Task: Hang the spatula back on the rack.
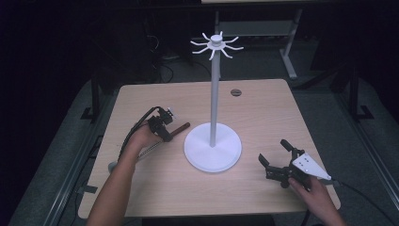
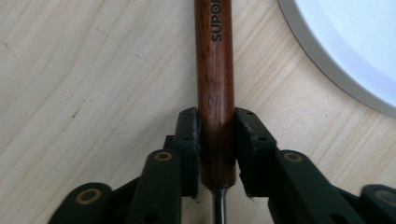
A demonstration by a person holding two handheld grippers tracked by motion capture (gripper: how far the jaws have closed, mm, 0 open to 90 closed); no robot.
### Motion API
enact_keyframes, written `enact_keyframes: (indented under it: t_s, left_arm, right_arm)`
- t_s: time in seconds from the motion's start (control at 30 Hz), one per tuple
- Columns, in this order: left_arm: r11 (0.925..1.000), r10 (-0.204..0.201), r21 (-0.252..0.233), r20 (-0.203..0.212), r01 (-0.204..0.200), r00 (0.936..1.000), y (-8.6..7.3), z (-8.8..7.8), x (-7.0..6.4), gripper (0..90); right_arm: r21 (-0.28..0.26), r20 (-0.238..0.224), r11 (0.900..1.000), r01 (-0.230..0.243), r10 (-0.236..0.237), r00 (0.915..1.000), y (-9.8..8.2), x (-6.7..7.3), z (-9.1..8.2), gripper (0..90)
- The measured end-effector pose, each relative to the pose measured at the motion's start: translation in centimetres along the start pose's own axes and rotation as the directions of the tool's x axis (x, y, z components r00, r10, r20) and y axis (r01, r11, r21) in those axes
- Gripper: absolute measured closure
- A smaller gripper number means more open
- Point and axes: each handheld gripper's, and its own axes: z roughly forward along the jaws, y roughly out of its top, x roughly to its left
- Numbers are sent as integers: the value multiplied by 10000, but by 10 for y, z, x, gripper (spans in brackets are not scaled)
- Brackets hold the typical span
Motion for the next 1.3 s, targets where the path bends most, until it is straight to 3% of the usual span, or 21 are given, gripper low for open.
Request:
enact_keyframes:
  t_s: [0.33,0.4,0.57,0.6,0.83,1.0,1.03,1.2,1.23,1.3]
  left_arm:
    - [9998,-138,-169,140,141,9998,-1,-5,1,727]
    - [9985,-335,-431,210,344,9992,-2,-8,1,728]
    - [9943,-341,-999,232,363,9991,-6,-20,2,728]
    - [9908,-489,-1247,295,522,9984,-7,-23,1,728]
    - [9798,-403,-1947,357,465,9986,-13,-40,2,728]
    - [9645,-500,-2573,458,601,9977,-20,-50,2,728]
    - [9650,-466,-2558,474,572,9978,-22,-53,3,728]
    - [9458,-532,-3183,447,647,9976,-29,-62,3,728]
    - [9383,-577,-3387,465,701,9972,-31,-64,2,728]
    - [9338,-597,-3503,479,728,9971,-33,-67,2,728]
  right_arm:
    - [-2,-5,10000,9,-9,10000,0,0,0,0]
    - [0,-4,10000,3,-3,10000,0,0,0,0]
    - [-3,-14,10000,32,-32,10000,0,0,0,0]
    - [-1,-9,10000,28,-28,10000,0,0,0,0]
    - [3,-4,10000,36,-36,10000,0,0,0,0]
    - [7,-5,10000,33,-33,10000,0,0,0,0]
    - [6,-3,10000,33,-33,10000,0,0,0,0]
    - [4,-3,10000,40,-40,10000,0,0,0,0]
    - [9,-8,10000,43,-43,10000,0,0,0,0]
    - [5,-1,10000,35,-35,10000,0,0,0,0]
